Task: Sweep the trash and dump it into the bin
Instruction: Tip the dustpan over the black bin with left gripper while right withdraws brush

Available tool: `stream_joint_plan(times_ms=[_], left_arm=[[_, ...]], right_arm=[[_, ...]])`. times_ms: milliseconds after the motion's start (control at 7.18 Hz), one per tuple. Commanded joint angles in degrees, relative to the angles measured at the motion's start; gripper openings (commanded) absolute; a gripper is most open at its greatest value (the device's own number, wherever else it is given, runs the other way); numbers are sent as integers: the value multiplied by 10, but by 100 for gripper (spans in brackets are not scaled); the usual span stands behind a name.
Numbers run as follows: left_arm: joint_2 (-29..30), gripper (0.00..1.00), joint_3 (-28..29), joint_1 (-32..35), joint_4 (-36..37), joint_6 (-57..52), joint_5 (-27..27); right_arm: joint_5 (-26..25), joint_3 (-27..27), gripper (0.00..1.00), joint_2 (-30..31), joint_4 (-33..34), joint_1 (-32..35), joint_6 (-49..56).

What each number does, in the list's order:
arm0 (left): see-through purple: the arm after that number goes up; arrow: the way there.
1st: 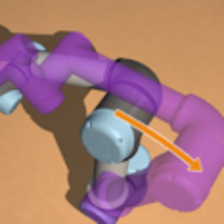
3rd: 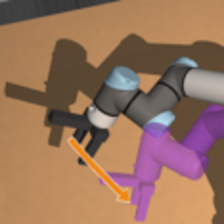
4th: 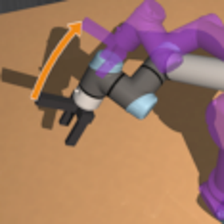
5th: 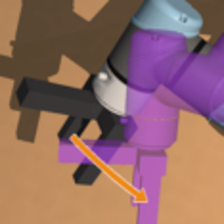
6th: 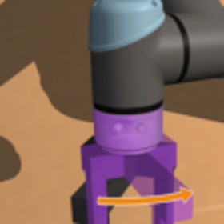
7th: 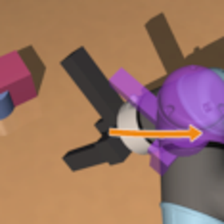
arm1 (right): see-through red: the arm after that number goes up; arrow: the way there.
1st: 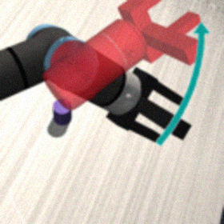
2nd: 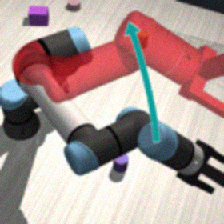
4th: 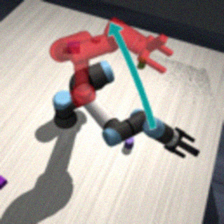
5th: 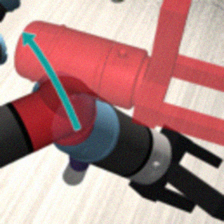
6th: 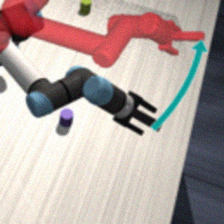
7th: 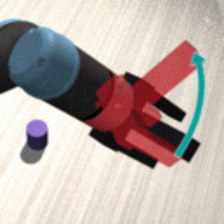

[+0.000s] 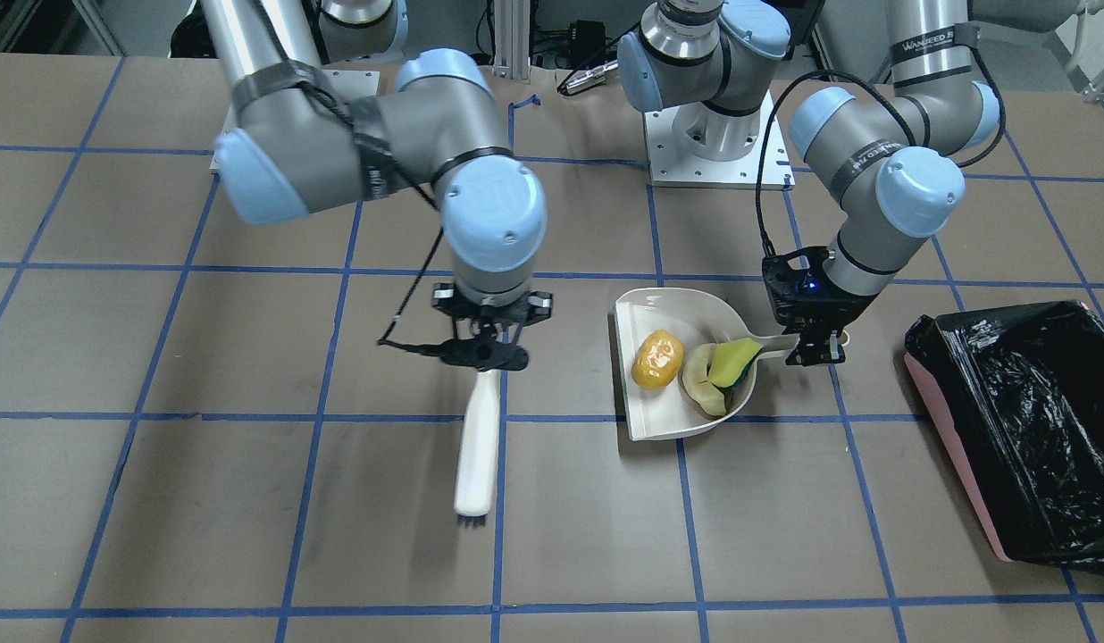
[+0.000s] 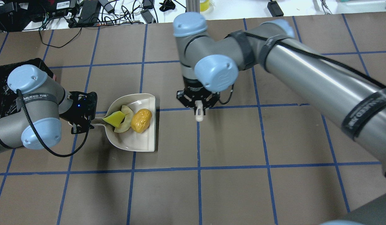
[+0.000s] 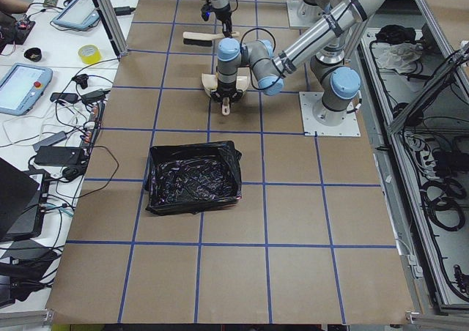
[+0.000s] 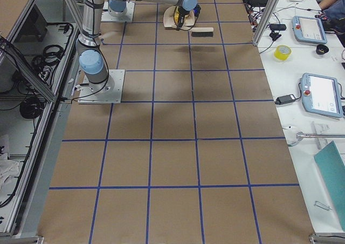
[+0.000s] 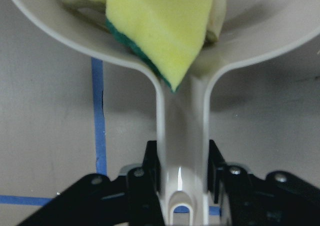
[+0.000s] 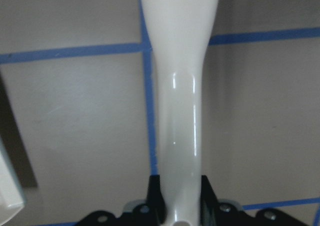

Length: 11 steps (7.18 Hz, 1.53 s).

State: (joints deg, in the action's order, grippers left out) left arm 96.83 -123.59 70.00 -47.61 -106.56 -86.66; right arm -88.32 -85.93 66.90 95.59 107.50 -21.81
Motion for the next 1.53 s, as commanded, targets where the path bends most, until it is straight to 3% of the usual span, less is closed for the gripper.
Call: stream_joint_plan(times_ms=[0, 279, 418, 697, 1254, 1393], left_arm=[[-8, 1, 31, -62, -65, -4, 60], [-9, 1, 116, -145, -199, -23, 77], [-8, 1, 171, -194, -283, -40, 77], [-7, 1, 251, -281, -343, -40, 83], [15, 0, 322, -400, -346, -16, 72], [30, 0, 362, -401, -347, -8, 11]], right_arm=[[-32, -11, 0, 24, -19, -154, 138], [-28, -40, 0, 22, -9, -271, 258], [-43, -52, 0, 14, 36, -316, 327], [-71, -56, 0, -9, 73, -383, 412], [-86, -75, 0, -40, 139, -392, 435], [-86, -76, 0, -41, 138, -392, 440]])
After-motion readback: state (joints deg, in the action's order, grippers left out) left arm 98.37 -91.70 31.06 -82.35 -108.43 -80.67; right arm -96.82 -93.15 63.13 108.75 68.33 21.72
